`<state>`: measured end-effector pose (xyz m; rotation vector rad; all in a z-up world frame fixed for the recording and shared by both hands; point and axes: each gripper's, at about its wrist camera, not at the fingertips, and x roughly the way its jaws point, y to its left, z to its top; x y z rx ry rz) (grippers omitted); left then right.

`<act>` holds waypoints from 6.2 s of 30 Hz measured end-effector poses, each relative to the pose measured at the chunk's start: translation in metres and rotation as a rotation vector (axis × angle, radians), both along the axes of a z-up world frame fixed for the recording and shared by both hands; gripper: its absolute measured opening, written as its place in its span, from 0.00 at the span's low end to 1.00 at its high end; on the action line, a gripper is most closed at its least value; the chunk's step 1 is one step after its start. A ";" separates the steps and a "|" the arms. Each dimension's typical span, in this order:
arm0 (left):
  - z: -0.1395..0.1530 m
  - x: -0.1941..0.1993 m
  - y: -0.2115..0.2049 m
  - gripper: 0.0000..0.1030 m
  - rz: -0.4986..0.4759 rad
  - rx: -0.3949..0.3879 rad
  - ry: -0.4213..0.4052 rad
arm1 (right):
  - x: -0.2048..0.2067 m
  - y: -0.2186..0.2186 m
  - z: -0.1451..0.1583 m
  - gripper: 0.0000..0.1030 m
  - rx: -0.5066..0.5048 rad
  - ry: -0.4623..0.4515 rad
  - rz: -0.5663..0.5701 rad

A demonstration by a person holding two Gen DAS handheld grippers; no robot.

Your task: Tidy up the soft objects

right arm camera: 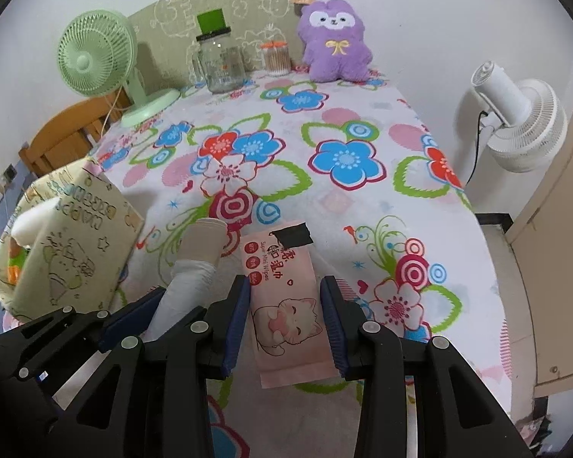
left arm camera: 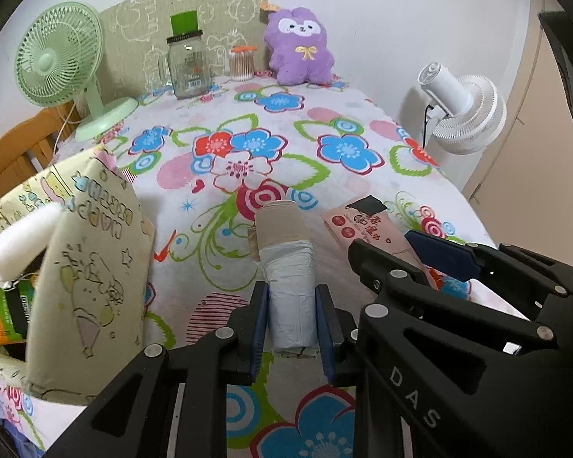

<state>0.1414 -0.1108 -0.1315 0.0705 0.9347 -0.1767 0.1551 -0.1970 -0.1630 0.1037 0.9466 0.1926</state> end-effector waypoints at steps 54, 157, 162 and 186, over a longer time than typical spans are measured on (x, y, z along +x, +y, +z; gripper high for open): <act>0.110 -0.050 0.066 0.23 0.013 -0.042 -0.217 | -0.058 0.055 0.126 0.40 0.001 -0.259 -0.028; 0.075 -0.038 0.178 0.99 0.167 -0.034 -0.153 | -0.035 0.174 0.096 0.73 0.011 -0.176 0.161; 0.083 -0.042 0.168 1.00 0.161 -0.032 -0.167 | -0.042 0.160 0.106 0.76 0.010 -0.203 0.143; 0.131 -0.079 0.121 1.00 0.141 -0.015 -0.293 | -0.096 0.072 0.155 0.89 0.000 -0.368 -0.012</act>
